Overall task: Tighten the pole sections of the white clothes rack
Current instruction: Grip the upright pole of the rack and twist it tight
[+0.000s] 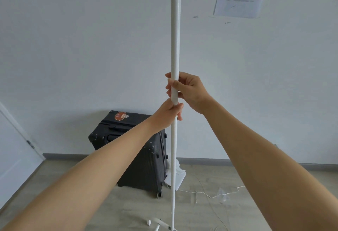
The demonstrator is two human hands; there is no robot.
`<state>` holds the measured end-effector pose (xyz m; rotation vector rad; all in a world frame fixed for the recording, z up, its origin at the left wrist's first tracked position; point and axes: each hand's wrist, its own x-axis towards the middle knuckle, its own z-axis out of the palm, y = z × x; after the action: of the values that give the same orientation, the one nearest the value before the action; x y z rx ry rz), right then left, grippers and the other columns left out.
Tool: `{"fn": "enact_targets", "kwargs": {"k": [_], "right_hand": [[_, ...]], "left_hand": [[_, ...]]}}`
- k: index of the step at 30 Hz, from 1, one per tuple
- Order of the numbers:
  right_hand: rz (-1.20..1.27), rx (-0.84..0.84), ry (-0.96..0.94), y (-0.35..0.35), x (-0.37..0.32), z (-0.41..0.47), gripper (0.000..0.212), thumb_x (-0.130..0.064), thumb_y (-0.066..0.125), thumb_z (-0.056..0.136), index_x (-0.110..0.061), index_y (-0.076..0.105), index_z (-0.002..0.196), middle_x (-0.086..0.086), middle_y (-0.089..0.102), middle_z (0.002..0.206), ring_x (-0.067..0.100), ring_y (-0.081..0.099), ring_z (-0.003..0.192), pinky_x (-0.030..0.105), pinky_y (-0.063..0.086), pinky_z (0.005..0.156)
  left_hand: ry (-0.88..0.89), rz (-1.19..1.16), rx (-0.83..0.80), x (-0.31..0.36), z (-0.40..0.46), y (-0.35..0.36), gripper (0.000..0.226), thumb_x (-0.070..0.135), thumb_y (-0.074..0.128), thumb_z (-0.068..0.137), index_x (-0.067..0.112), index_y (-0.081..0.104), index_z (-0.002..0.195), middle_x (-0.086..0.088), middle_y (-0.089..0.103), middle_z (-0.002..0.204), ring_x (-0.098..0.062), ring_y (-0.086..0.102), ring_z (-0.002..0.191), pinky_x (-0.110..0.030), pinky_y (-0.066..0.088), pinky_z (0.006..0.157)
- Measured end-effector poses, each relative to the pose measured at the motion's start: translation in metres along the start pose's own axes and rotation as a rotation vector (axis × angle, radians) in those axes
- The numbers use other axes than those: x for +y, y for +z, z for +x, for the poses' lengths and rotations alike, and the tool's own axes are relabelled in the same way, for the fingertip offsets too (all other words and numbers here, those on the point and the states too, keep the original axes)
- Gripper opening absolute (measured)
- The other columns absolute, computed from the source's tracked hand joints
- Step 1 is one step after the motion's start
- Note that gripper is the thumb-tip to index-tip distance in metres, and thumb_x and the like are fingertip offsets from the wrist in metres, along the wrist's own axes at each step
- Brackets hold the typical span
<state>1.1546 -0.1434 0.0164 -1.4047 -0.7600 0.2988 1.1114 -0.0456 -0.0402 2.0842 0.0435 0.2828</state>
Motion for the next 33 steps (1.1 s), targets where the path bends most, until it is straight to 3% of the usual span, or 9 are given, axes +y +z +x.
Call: {"fn": "enact_targets", "kwargs": {"k": [3, 11, 26, 33], "right_hand": [[-0.003, 0.027, 0.001, -0.026, -0.002, 0.001, 0.025, -0.01, 0.053, 0.089, 0.003, 0.058, 0.111, 0.009, 0.058, 0.074, 0.023, 0.057, 0.068, 0.031, 0.054, 0.073], [-0.006, 0.046, 0.016, -0.136, 0.003, 0.014, 0.024, -0.009, 0.054, 0.089, 0.003, 0.059, 0.109, 0.009, 0.057, 0.073, 0.023, 0.056, 0.067, 0.033, 0.053, 0.074], [-0.016, 0.126, 0.028, -0.285, 0.003, 0.006, 0.021, -0.01, 0.057, 0.087, 0.0, 0.061, 0.106, 0.008, 0.058, 0.072, 0.021, 0.058, 0.068, 0.025, 0.054, 0.069], [-0.009, 0.138, 0.016, -0.333, 0.002, -0.013, 0.022, -0.012, 0.058, 0.087, -0.001, 0.062, 0.106, 0.007, 0.059, 0.073, 0.023, 0.059, 0.07, 0.029, 0.054, 0.073]], "left_hand": [[-0.002, -0.016, -0.027, 0.008, 0.016, 0.018, 0.029, 0.024, 0.035, 0.096, 0.021, 0.039, 0.068, 0.0, 0.046, 0.066, -0.009, 0.055, 0.066, -0.017, 0.04, 0.066], [-0.02, -0.037, -0.037, 0.045, 0.083, 0.1, 0.031, 0.021, 0.035, 0.095, 0.017, 0.038, 0.065, 0.0, 0.044, 0.067, -0.013, 0.055, 0.068, -0.031, 0.044, 0.079], [-0.04, -0.147, -0.063, 0.094, 0.163, 0.225, 0.032, 0.025, 0.036, 0.096, 0.017, 0.04, 0.065, 0.001, 0.043, 0.064, -0.012, 0.053, 0.064, -0.023, 0.045, 0.069], [-0.016, -0.219, -0.094, 0.113, 0.172, 0.272, 0.03, 0.024, 0.037, 0.096, 0.016, 0.039, 0.067, 0.0, 0.043, 0.062, -0.013, 0.05, 0.061, -0.024, 0.045, 0.069]]}}
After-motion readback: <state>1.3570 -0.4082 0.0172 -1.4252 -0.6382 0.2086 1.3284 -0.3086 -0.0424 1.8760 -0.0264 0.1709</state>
